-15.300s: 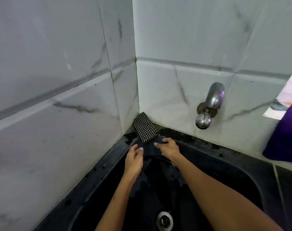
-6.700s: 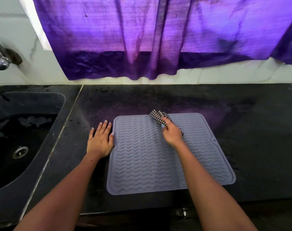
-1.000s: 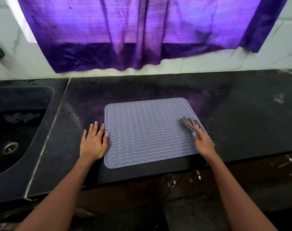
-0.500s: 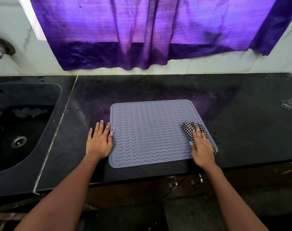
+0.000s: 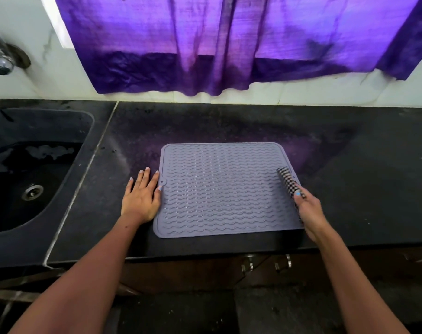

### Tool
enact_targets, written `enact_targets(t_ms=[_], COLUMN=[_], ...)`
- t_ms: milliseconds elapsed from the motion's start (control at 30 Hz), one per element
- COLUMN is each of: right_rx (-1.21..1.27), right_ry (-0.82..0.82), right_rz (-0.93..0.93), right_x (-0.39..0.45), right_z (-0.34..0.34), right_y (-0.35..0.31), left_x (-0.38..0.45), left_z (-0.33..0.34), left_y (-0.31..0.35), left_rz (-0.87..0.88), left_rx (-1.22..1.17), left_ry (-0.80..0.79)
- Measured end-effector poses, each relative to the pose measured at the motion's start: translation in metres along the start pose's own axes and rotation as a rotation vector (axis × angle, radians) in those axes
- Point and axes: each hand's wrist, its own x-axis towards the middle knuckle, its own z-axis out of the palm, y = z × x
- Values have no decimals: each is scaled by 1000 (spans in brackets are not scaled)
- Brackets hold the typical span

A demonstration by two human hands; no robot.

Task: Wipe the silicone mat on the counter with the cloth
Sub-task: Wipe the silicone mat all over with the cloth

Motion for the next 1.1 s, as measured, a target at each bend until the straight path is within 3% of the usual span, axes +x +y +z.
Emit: enact_targets(t_ms=[133, 233, 333, 467, 567, 633, 733, 800, 867, 967, 1033, 1100], right_rx=[-272, -683, -932, -885, -824, -584, -29, 41, -84, -510, -803, -885], right_ry=[117, -54, -30, -97, -144, -136, -83, -34, -60, -195, -154, -129], right_rz=[-220, -432, -537, -534, -527, -425, -160, -142, -236, -441, -665, -706], right_x=[-20, -34, -30, -27, -25, -23, -20, -25, -36, -58, -67, -68], right_z=[12, 41, 47, 40, 36, 37, 40, 47, 58, 87, 98, 99], right_y=[-11, 17, 37, 34, 30, 25, 5, -7, -13, 6, 25, 27], left_x=[1, 1, 1, -10, -22, -27, -28, -27, -27, -27, -26, -25], left_z=[2, 3, 2, 2, 4, 5, 4, 4, 3, 4, 5, 5], left_y=[-1, -2, 0, 3, 0, -5, -6, -5, -4, -5, -5, -5], left_rz=[-13, -18, -16, -16, 10, 38, 36, 23, 15, 16, 17, 18], left_rx=[-11, -16, -36, -51, -15, 22, 29, 6, -28, -57, -63, -67], left_ry=[17, 21, 47, 123, 70, 36, 48, 60, 77, 98, 103, 108])
